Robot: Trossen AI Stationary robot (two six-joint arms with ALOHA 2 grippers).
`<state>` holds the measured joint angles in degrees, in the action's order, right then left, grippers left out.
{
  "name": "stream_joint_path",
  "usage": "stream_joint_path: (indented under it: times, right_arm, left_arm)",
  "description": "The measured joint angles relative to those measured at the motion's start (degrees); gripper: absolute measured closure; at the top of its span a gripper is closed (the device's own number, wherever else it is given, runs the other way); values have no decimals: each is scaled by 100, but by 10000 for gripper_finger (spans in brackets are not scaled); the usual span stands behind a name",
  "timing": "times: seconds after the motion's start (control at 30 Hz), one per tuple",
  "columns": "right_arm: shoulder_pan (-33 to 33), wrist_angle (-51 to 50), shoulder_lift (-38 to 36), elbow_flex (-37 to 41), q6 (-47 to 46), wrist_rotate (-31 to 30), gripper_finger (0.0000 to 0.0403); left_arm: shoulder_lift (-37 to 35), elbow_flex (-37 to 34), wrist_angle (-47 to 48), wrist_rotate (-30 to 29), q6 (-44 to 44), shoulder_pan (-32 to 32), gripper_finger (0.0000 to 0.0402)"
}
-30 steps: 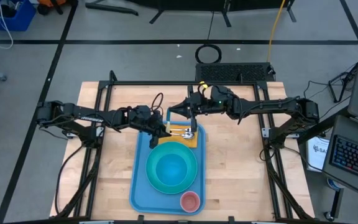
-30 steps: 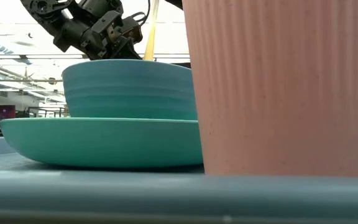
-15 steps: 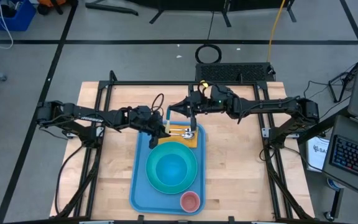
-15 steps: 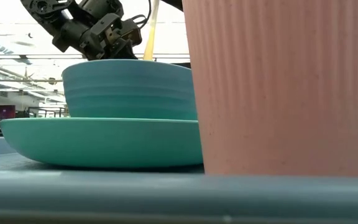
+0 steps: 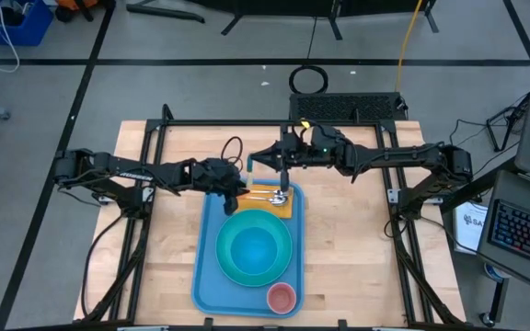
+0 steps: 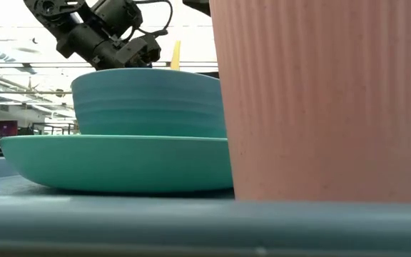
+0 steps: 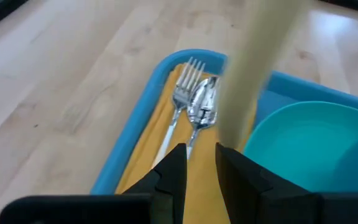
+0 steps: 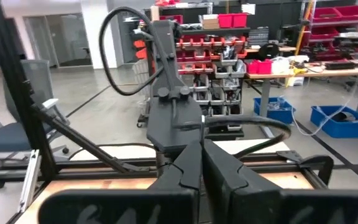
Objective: Set up tray
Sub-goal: Put the light green knife on top of the orange napkin to the bottom of the orange spoon
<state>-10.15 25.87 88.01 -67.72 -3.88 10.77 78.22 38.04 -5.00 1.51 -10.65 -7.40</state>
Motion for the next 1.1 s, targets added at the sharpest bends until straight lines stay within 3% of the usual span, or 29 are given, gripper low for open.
stream_joint_path:
  times: [0.23, 0.43, 0.7, 0.93, 1.1]
  right_arm:
    - [-2, -73, 0, 0, -166, -485, 403]
    - [0, -87, 0, 0, -350, -545, 403]
    - [11, -29, 0, 14, -509, -1099, 403]
    - [7, 1122, 0, 348, -1017, -1239, 403]
    - [7, 1759, 0, 413, -1341, -1247, 403]
  left_arm:
    - [0, 0, 180, -871, -38, 169, 314]
    - [0, 0, 333, -2514, 117, 625, 314]
    - [0, 0, 330, -4759, 383, 1376, 314]
    - [0, 0, 133, -6620, 748, 1976, 314]
    - [0, 0, -266, -7535, 1514, 2245, 314]
